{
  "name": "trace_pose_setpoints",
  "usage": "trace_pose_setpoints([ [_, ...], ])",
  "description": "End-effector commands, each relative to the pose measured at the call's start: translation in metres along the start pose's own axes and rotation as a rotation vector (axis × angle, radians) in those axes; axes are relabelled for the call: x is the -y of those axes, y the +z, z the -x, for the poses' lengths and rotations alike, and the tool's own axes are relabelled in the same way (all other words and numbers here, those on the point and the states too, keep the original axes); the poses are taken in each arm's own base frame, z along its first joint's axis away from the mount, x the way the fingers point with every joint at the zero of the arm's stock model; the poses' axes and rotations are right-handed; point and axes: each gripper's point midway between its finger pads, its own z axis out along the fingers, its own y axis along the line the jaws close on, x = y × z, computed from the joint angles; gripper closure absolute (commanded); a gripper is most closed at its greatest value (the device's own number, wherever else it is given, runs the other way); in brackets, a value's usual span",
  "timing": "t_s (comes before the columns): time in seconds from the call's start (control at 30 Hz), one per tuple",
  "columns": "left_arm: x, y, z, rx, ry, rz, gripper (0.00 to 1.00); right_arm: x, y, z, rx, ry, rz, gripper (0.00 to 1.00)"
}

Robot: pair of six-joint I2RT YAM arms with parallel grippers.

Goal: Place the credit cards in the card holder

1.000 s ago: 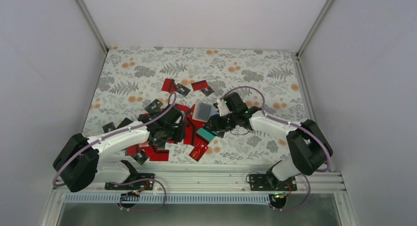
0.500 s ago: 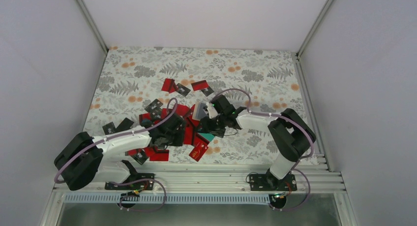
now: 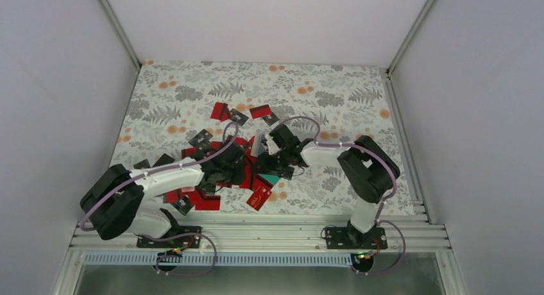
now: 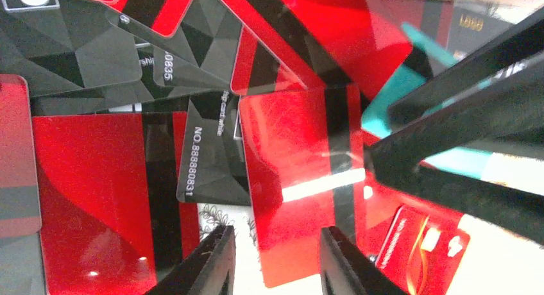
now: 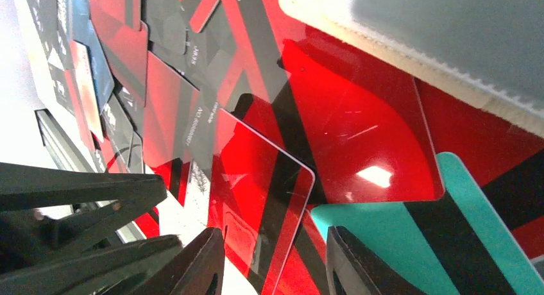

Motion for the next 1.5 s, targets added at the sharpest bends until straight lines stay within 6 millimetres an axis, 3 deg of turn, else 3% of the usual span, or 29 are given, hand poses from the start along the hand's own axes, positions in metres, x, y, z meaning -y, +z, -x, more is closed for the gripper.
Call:
trace_pose_setpoints([
  [0.0,0.012,-0.005,0.020,0.037,0.032,-0.018,0.60,-0.004,0.005,0.007,0.023,-0.004,-0.005,0.58],
  [0.3,0.019,-0.003,0.030,0.013,0.060,0.016,0.38,-0.004,-0.016,0.011,0.087,-0.037,-0.044,0.58],
  [0.5,0.021,0.003,0.032,-0.005,0.075,0.062,0.28,0.006,-0.049,0.014,0.167,-0.039,-0.087,0.58],
  [0.9,0.025,0.025,0.033,-0.067,0.120,0.109,0.21,0.052,-0.116,0.022,0.310,0.011,-0.180,0.56],
  [1.17,0.022,0.037,0.031,-0.102,0.120,0.151,0.13,0.057,-0.125,0.019,0.324,0.011,-0.164,0.56],
  [1.47,0.015,0.046,0.022,-0.142,0.120,0.231,0.21,0.062,-0.127,0.017,0.318,0.005,-0.150,0.56],
])
